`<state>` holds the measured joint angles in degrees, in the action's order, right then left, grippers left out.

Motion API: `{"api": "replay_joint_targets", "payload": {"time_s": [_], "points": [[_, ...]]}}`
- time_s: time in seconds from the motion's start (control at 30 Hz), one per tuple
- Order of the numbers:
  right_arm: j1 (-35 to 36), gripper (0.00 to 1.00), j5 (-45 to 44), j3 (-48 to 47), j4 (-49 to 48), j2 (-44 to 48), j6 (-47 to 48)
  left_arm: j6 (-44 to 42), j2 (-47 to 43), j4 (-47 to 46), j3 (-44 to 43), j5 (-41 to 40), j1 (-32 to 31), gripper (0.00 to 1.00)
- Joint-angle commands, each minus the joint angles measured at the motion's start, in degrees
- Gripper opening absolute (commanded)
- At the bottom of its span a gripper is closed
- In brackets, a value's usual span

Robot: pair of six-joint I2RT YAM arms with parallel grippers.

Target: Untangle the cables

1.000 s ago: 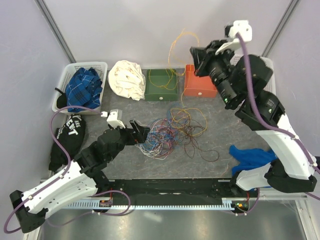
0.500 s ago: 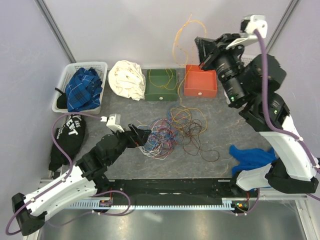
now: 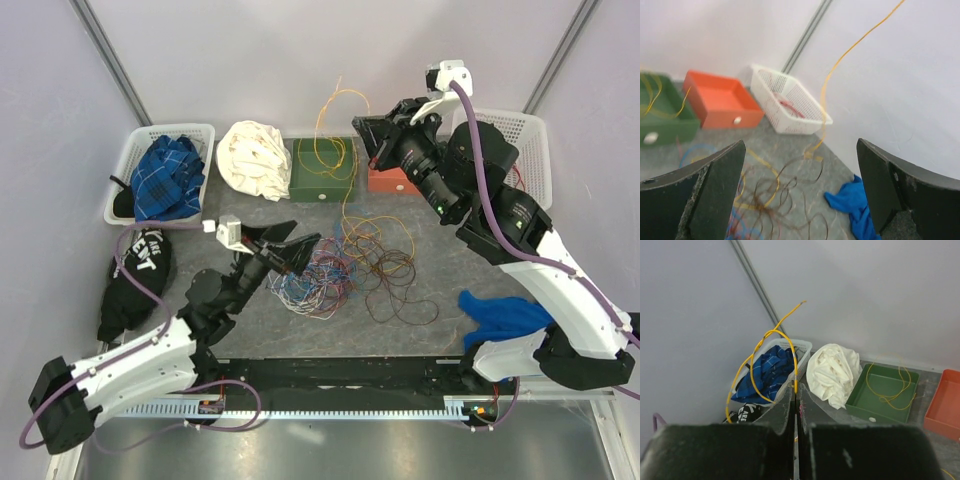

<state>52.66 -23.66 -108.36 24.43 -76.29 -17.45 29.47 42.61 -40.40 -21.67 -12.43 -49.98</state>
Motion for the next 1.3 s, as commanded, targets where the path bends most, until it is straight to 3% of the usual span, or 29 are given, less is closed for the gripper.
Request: {"api": "replay_joint_targets", "payload": {"time_s": [0.0, 0.2, 0.27, 0.4, 0.43, 0.53, 0.7, 0.8, 1.0, 1.07, 1.1, 1.27], "points": [[0.2, 0.00, 6.0, 0.4, 0.3, 1.4, -3.7, -8.2, 9.4, -12.7, -8.0, 6.2, -0.3, 1.00], [0.2, 0.00, 9.3, 0.2, 1.1, 2.3, -4.5, -6.4, 25.5, -13.6, -16.7, 10.4, -0.5, 1.00], [0.2, 0.00, 9.0, 0.2, 1.8, 2.9, -4.0, -7.7, 28.0, -11.8, -19.5, 7.4, -0.5, 0.92], [0.2, 0.00, 6.6, 1.0, 2.6, 5.4, -2.7, -16.0, 29.3, -7.2, -24.6, -1.1, 0.2, 0.65], [0.2, 0.00, 6.1, 1.7, 2.6, 5.8, -2.3, -17.5, 28.8, -6.4, -26.8, -2.4, 0.7, 0.55], [0.2, 0.00, 4.3, 2.9, 2.4, 6.9, -1.4, -23.0, 26.6, -4.7, -32.0, -5.7, 1.4, 0.48], [0.2, 0.00, 3.4, 5.2, 1.0, 7.9, -0.6, -29.0, 23.7, 1.1, -38.7, -7.7, 1.4, 0.46], [0.2, 0.00, 3.1, 7.1, -0.2, 7.9, -0.4, -27.4, 22.5, 6.1, -38.7, -8.2, 1.4, 0.47], [0.2, 0.00, 2.3, 9.5, -1.6, 7.4, -0.2, -23.5, 20.2, 12.3, -32.6, -11.1, 1.4, 0.82], [0.2, 0.00, 1.1, 9.7, -1.8, 7.4, 0.1, -23.8, 18.7, 13.7, -31.4, -16.7, 1.4, 0.91], [0.2, 0.00, 0.7, 9.8, -2.3, 7.5, 0.4, -24.0, 18.0, 15.4, -30.7, -18.7, 1.4, 0.99], [0.2, 0.00, 0.5, 9.9, -3.2, 6.4, 0.8, -21.5, 13.6, 19.8, -28.5, -22.9, 1.5, 1.00]]}}
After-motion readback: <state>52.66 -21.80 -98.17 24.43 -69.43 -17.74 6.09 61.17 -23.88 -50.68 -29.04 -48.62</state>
